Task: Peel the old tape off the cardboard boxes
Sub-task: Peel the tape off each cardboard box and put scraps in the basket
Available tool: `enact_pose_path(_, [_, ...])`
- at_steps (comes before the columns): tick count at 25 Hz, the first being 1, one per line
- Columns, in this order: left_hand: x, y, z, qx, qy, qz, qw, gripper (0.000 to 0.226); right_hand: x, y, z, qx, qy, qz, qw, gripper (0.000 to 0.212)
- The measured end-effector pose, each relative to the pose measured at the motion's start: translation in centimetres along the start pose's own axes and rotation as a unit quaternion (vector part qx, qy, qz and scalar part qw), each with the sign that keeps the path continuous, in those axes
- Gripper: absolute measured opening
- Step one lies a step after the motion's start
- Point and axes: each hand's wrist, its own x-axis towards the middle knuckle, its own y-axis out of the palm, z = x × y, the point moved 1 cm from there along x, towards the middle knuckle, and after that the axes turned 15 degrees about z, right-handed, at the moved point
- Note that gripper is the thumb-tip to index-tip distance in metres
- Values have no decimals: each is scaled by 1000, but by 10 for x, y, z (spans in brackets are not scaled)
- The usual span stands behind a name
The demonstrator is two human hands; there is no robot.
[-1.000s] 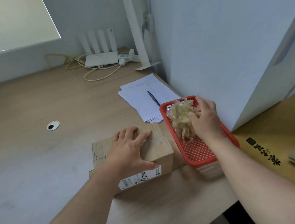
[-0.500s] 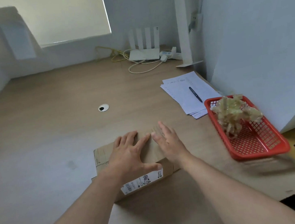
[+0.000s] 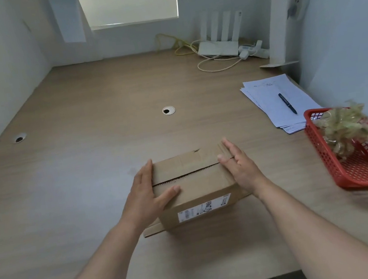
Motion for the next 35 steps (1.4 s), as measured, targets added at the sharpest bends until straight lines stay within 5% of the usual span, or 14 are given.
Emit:
enact_pose_path(4, [5,15,-5,-255,-10,-11,967,109,-7,6,1,82,19,5,996,80])
enact_pose_path(8, [11,13,-12,-284,-28,-72,956,82,-13,-1,4,117,28,18,993,91])
enact_pose_path(12, [16,5,-13,-319,-35,-116,940,34,-10,-9,8,205,2,29,978,51])
enact_pose_path(15, [23,2,-23,-325,-62,-135,934,33,-2,-13,9,221,5,-2,975,15])
enact_pose_path(22, [29,3,-31,-324,-91,-141,931,35,13,-19,4,299,36,-17,954,29])
enact_pose_path(26, [27,-4,-34,-394,-89,-66,912,21,20,-29,9,384,18,-39,922,23])
enact_pose_path(31, [15,-7,-37,-388,-90,63,915,60,29,-29,14,341,10,-67,938,23])
enact_pose_path(35, [-2,-24,-29,-400,-32,198,894,119,32,-23,13,318,22,-94,943,25])
